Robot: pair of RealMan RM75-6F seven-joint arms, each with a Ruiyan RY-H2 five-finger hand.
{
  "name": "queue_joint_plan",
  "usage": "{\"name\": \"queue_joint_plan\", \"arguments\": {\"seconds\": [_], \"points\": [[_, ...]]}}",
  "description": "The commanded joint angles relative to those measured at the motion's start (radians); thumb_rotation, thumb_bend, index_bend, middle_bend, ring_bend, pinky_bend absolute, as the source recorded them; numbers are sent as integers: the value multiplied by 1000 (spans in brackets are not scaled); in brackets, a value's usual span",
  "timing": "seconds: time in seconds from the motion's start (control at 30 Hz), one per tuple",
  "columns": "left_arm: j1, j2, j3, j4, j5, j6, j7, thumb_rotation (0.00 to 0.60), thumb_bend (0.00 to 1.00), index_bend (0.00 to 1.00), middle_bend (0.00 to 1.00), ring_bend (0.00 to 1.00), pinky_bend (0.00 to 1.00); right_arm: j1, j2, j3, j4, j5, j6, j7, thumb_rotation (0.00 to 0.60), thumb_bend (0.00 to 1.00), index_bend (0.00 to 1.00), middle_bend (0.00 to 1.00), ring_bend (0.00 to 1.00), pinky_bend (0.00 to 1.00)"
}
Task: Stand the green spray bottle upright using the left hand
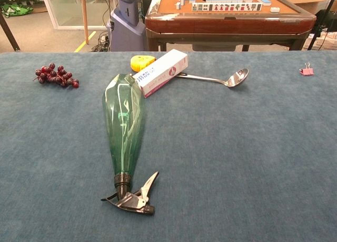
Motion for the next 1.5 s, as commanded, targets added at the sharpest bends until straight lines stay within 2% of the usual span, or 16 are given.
{"name": "queue_joint_plan", "arguments": {"seconds": [0.03, 0.5, 0.73, 0.93, 1.1, 1.5], "points": [[1, -3, -1, 2, 2, 3, -1, 600, 279, 135, 48, 0, 0, -1, 1, -2, -2, 3, -4, -1, 600, 254, 312, 280, 142, 123], [-8, -21, -6, 34, 51, 26, -31, 600, 279, 140, 48, 0, 0, -2, 5, -5, -7, 3, -6, -3, 600, 254, 312, 280, 142, 135], [-70, -35, -18, 84, 154, 10, -143, 600, 279, 198, 64, 31, 0, 3, 15, 4, -18, 0, -2, -16, 600, 253, 312, 280, 142, 135], [-182, -29, -29, 123, 238, -70, -312, 600, 280, 216, 79, 41, 0, 12, 13, 5, -25, -3, -12, -25, 600, 254, 311, 280, 142, 135], [-291, -6, -30, 108, 279, -188, -406, 600, 280, 218, 81, 11, 0, 18, 12, 6, -25, 0, -24, -27, 600, 254, 312, 280, 142, 135], [-492, -60, -65, 51, 238, -430, -393, 600, 275, 200, 81, 0, 0, 31, 20, 9, -47, 4, -43, -52, 600, 254, 312, 280, 143, 135]]}}
